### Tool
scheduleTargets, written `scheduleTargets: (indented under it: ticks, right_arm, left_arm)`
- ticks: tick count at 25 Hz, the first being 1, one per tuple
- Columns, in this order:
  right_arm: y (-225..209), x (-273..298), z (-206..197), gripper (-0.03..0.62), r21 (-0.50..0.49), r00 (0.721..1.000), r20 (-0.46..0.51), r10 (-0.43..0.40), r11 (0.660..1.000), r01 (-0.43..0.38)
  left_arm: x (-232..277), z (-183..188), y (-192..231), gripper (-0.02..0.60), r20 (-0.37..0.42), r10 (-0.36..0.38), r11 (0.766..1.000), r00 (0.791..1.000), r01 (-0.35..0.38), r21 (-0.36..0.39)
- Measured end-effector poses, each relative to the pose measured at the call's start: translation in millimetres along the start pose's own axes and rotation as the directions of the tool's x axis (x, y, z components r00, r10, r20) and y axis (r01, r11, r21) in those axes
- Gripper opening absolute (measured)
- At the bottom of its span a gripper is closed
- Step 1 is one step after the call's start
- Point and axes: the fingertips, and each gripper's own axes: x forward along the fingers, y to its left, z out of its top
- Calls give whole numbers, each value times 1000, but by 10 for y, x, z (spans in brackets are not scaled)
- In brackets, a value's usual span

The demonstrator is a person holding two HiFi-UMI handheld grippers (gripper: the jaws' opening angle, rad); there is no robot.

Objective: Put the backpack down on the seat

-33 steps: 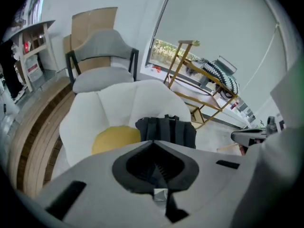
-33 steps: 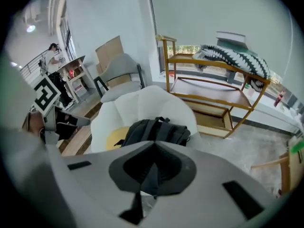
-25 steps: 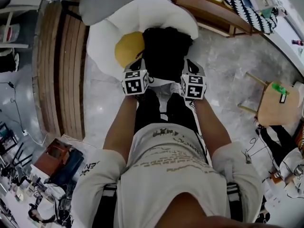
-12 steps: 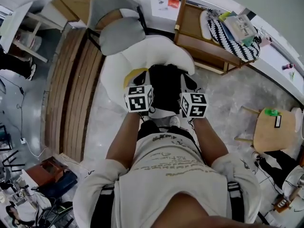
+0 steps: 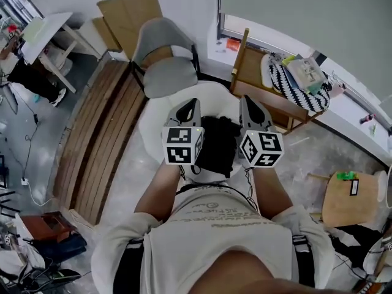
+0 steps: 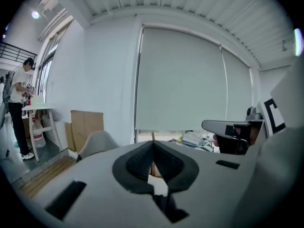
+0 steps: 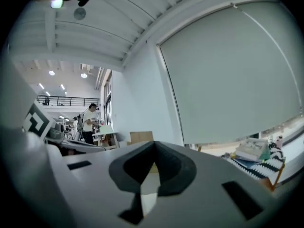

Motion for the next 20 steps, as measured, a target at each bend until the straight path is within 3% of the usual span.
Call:
scheduleTargets:
  ticks: [3,7,20]
  right_arm:
    - [35,-75,410,26,28,996,87,2,1000,-4]
    - [131,-198,724,26,-20,989,149,3,1000,0]
    - [276,-83,520,26,-45,997,72,37,998,-34]
  left_arm:
    - [-137,421,-24,21,85,-5,1000,996,5,4]
    - [-299,746,-4,21,150,7,1000,989,-10,17]
    - [-336,692,124,21,138,33,999,990,-33,-4]
